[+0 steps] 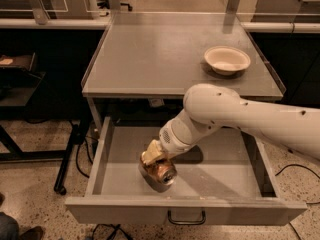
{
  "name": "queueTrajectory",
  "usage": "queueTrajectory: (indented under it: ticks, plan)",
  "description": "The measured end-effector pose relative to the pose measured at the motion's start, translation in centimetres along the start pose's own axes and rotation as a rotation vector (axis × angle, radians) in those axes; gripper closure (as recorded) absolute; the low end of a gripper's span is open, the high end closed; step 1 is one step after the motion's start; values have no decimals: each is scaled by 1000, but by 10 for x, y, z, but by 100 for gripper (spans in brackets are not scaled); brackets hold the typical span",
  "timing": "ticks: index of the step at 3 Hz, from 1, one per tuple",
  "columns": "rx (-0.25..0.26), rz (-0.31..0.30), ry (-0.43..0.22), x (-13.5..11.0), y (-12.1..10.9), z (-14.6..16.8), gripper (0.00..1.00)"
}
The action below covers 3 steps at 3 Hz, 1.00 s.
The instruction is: Place orange can into top drawer
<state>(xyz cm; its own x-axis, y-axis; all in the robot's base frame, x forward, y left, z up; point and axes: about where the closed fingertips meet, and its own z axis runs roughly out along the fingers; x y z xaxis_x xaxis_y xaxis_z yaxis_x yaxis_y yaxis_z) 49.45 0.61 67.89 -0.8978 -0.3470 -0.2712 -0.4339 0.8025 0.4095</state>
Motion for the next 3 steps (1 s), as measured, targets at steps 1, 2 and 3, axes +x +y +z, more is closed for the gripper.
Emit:
queueTrajectory:
  ticks: [1, 2, 3]
  plan:
    - [-4, 15, 3, 3, -8, 12, 100]
    - [-7, 48, 13, 8, -17, 26, 100]
    - [-9, 91, 28, 17, -28, 41, 100]
